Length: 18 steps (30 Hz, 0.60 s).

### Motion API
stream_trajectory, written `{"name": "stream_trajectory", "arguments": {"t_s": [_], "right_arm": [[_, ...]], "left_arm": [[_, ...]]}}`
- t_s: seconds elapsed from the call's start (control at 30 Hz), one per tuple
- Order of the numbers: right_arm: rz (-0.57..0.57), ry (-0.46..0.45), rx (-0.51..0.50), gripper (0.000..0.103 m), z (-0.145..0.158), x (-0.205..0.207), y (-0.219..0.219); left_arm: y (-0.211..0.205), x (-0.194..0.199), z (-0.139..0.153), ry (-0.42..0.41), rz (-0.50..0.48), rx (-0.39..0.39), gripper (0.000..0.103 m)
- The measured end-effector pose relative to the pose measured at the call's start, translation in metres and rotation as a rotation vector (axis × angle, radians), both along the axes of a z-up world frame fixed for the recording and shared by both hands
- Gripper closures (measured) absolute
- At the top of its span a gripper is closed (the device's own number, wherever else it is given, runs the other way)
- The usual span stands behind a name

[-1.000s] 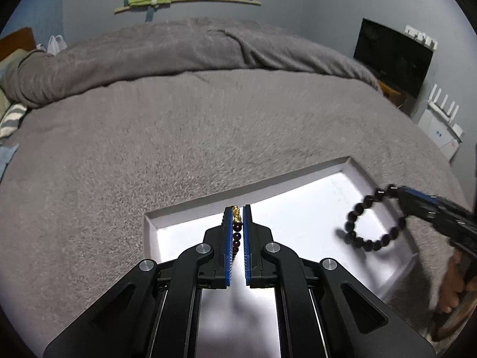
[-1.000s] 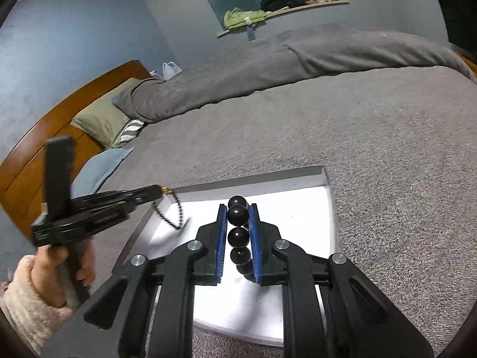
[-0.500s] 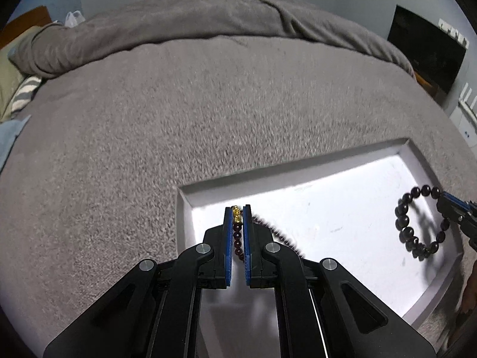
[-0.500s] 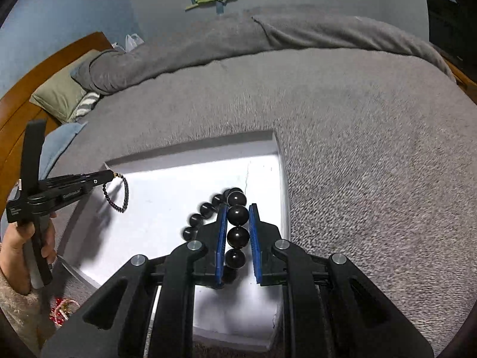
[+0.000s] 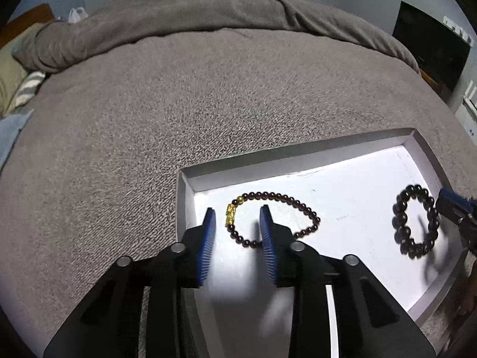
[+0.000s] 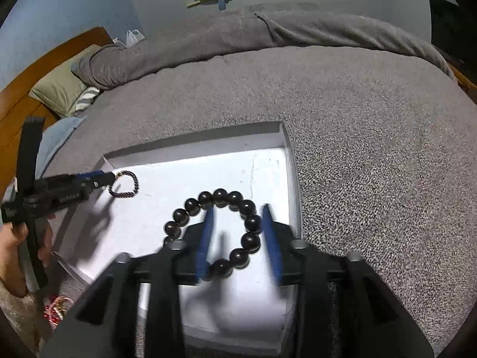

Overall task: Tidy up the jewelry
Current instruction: 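Lower both bracelets into the grey tray and open both tools, then withdraw both tools from the tray back toward the jewelry pile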

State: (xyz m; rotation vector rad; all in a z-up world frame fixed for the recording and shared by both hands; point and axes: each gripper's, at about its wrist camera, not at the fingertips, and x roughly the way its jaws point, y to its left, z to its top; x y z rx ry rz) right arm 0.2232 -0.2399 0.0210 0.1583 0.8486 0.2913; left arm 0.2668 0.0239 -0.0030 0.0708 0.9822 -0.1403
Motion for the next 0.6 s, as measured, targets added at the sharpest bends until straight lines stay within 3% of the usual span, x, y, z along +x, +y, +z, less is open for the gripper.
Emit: {"name": "stream_trajectory", "arguments": {"t_s": [0.1,0.2,0.27,0.5,0.57,0.6], "right_arm": [[0.012,-0.033,0.011,0.061,0.01,-0.006,0.002],[0.01,-0.059,0.018,0.048,0.017,-0.009,0.002],[0.001,-0.075,0.017,0.039,0.022,-0.012,0.001],[-0.019,-0.093,0.004,0.018,0.027,-0.028,-0.001],[-0.022,-0.092,0.007,0.009,0.027,-0.034,-0.002],[-0.025,-0.092,0.007,0.007,0.028,-0.037,-0.001]], "left_arm": [[-0.005,-0.011,0.006,-0.025,-0.012,0.012,0.065],[-0.009,-0.026,0.015,-0.045,-0.018,0.01,0.057],[-0.013,-0.034,0.02,-0.055,-0.025,0.012,0.043],[-0.025,-0.074,0.045,-0.108,-0.041,0.047,0.031],[-0.024,-0.088,0.052,-0.12,-0.036,0.041,0.021],[-0.024,-0.094,0.055,-0.127,-0.034,0.038,0.021]]}}
